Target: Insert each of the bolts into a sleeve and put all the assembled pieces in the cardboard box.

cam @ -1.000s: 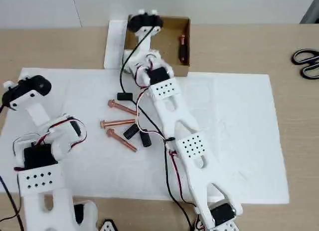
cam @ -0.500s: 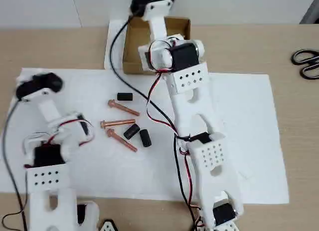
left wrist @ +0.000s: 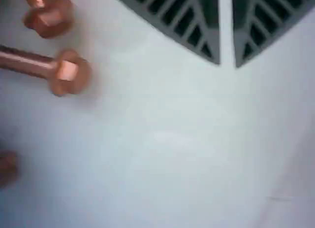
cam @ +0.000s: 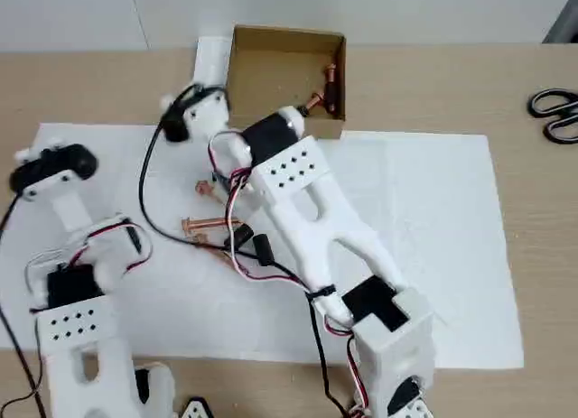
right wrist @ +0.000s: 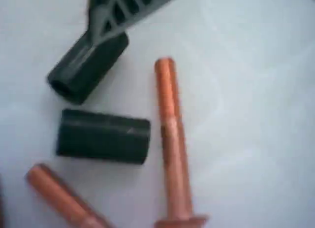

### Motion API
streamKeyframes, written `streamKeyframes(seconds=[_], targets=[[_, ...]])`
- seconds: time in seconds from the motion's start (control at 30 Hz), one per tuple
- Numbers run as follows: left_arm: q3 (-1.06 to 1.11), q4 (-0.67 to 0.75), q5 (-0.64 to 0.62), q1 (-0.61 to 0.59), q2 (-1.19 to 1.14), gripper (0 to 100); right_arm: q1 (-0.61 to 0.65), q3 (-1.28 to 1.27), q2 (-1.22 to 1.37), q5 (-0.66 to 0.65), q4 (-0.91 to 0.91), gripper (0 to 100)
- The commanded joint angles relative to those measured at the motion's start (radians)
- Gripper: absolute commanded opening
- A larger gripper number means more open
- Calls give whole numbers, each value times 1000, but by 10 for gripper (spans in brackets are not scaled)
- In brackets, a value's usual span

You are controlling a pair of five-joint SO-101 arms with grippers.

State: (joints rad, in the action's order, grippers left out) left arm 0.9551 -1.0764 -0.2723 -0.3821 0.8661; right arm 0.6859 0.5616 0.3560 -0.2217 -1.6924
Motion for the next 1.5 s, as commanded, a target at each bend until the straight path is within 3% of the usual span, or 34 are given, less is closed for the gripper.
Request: streamKeyframes(seconds=[0.0, 0.1, 0.3, 0.47, 0.7, 1.0, 1.47], targets=[[-13, -46, -3, -74, 17, 6, 13, -9, -68, -95, 2, 306], [-8, -106, -2, -127, 17, 6, 15, -9, -68, -71, 4, 306], [-2, -107, -2, -206, 17, 6, 18, -17, -68, 292, -1, 306], [1, -109, -2, -206, 17, 6, 36, -118, -76, 399, -1, 307], [1, -109, -2, -204, 17, 6, 67, -216, -105, 413, -4, 307], [1, -107, -3, -204, 17, 6, 68, -473, -334, 416, 7, 307], [2, -110, -3, -204, 18, 6, 182, -491, -229, 417, 147, 307]])
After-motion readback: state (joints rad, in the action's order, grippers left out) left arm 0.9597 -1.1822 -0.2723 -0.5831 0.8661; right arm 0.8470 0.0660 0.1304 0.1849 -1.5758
